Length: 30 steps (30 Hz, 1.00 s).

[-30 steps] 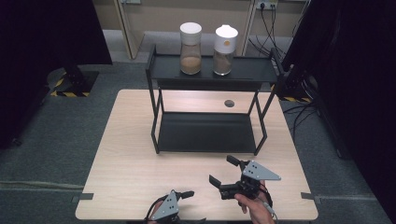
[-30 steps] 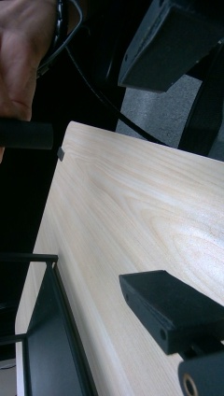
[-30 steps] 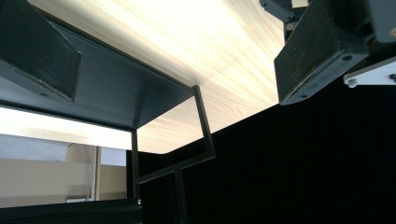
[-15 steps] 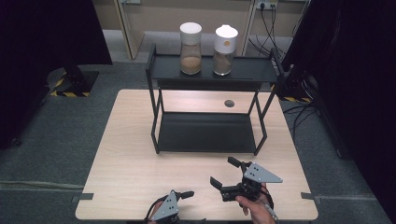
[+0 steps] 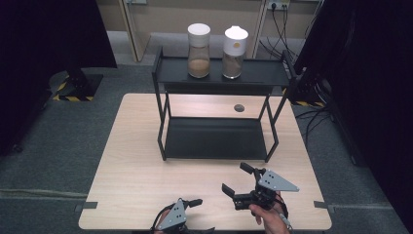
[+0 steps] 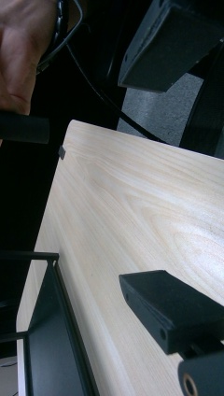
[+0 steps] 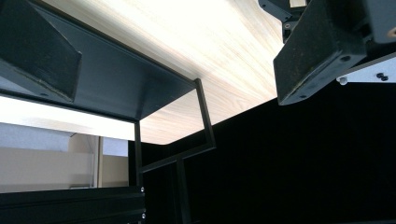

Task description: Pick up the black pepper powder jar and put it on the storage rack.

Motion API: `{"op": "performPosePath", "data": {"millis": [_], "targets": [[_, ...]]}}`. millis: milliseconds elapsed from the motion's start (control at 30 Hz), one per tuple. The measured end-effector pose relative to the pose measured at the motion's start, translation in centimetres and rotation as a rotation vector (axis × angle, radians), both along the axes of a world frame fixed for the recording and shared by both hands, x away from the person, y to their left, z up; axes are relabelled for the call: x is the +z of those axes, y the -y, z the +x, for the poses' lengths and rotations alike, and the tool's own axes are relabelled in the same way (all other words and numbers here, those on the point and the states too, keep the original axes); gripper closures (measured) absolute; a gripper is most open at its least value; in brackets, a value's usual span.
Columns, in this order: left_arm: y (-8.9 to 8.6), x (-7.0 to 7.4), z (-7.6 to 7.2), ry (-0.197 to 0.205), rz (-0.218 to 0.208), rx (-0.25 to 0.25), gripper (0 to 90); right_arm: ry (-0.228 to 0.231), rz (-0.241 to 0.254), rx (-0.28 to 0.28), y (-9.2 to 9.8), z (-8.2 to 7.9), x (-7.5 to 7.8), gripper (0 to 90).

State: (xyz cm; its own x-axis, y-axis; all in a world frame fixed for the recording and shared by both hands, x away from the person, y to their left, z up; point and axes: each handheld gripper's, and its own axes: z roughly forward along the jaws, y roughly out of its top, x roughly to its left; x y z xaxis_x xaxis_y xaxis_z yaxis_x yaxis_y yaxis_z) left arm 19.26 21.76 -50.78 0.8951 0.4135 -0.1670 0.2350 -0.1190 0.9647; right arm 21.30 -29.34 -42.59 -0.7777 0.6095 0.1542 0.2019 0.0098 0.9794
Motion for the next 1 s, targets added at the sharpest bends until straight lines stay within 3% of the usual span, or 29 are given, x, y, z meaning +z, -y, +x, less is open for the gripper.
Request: {"op": "performPosePath", "data": {"millis": [1000], "targets": [[-0.16,0.04,-0.12,0.010,-0.006,0.001,6.1,0.008,-0.006,-0.009,-0.01,-0.03,-0.05,1.4]]}}
